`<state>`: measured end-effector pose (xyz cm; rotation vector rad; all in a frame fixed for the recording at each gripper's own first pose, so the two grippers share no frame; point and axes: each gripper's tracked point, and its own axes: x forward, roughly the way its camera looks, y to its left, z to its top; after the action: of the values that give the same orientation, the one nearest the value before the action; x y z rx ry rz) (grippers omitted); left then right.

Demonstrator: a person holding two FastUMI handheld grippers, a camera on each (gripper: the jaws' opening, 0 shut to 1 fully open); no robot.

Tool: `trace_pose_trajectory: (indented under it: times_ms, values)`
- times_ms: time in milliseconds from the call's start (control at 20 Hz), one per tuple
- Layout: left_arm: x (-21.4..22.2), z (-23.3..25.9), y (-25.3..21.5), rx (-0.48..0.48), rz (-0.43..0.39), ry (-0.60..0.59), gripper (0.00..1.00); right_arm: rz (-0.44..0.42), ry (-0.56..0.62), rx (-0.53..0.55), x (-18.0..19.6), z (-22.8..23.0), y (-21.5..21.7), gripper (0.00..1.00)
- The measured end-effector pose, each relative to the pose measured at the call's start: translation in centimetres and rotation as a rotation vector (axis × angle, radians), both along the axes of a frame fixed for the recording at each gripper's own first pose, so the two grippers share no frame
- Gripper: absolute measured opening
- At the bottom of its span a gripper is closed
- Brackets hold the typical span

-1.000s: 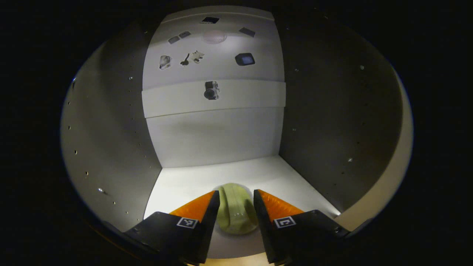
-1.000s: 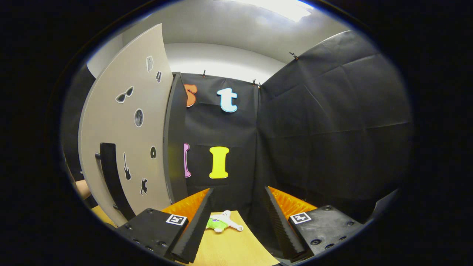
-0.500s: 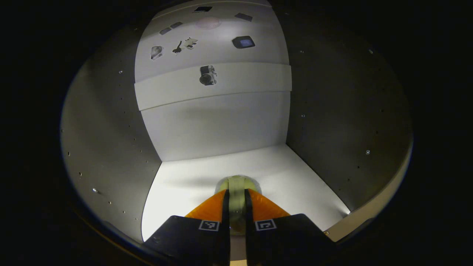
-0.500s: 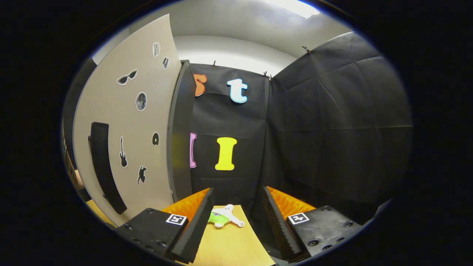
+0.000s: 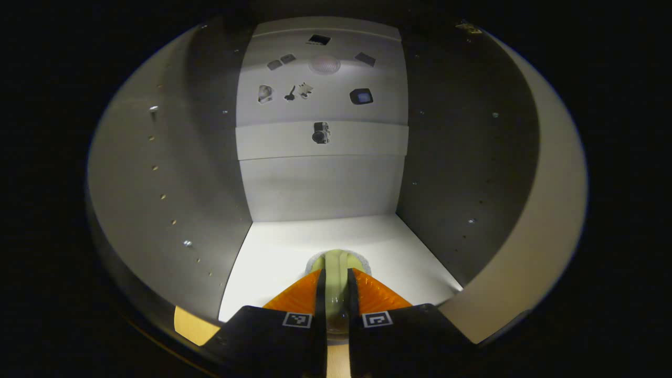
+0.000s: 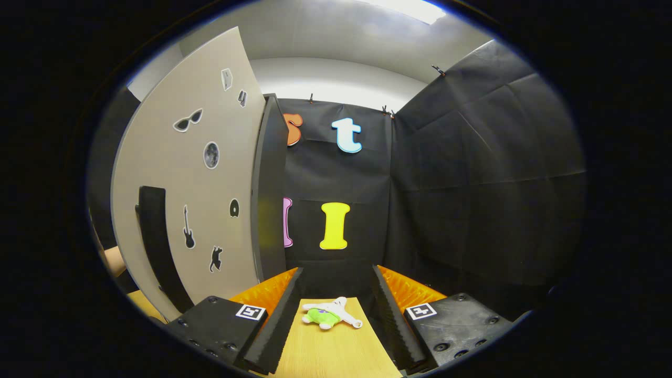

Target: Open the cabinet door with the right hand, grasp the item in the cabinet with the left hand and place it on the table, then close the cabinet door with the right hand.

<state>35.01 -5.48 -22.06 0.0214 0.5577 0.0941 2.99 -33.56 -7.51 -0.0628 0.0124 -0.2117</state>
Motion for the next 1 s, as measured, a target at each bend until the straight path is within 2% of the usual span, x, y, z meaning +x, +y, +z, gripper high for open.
trace_pose_trajectory:
  times_ms: [250, 300, 450, 550, 600, 750, 900, 1000]
  values:
    - [-8.9, 2.0, -1.1, -0.028, -0.012, -0.048, 0.19, 0.013, 0.025, 0.023, -1.7, -0.5, 3.0, 0.86]
    - [-10.8, 1.7, -1.6, -0.039, -0.023, -0.042, 0.19, 0.018, 0.042, 0.037, -2.6, -1.0, 3.7, 0.91]
    - [-16.6, 0.7, -2.7, -0.071, -0.041, -0.019, 0.19, 0.007, 0.064, 0.066, -5.7, -1.2, 4.6, 0.96]
    - [-20.3, -0.5, -3.1, -0.089, -0.027, -0.001, 0.2, 0.011, 0.065, 0.086, -8.0, -1.3, 5.3, 0.95]
    - [-22.1, -1.2, -3.3, -0.096, -0.019, 0.012, 0.2, 0.018, 0.067, 0.106, -9.1, -1.4, 5.7, 0.99]
    - [-26.7, -3.3, -4.0, -0.125, 0.003, 0.028, 0.2, 0.036, 0.082, 0.155, -12.3, -1.5, 6.7, 0.99]
    - [-30.3, -6.1, -4.8, -0.115, 0.017, 0.035, 0.2, 0.045, 0.086, 0.129, -14.8, -1.7, 7.3, 0.97]
    - [-31.6, -8.2, -6.0, -0.15, 0.004, 0.039, 0.2, 0.057, 0.108, 0.076, -16.0, -2.3, 7.7, 0.98]
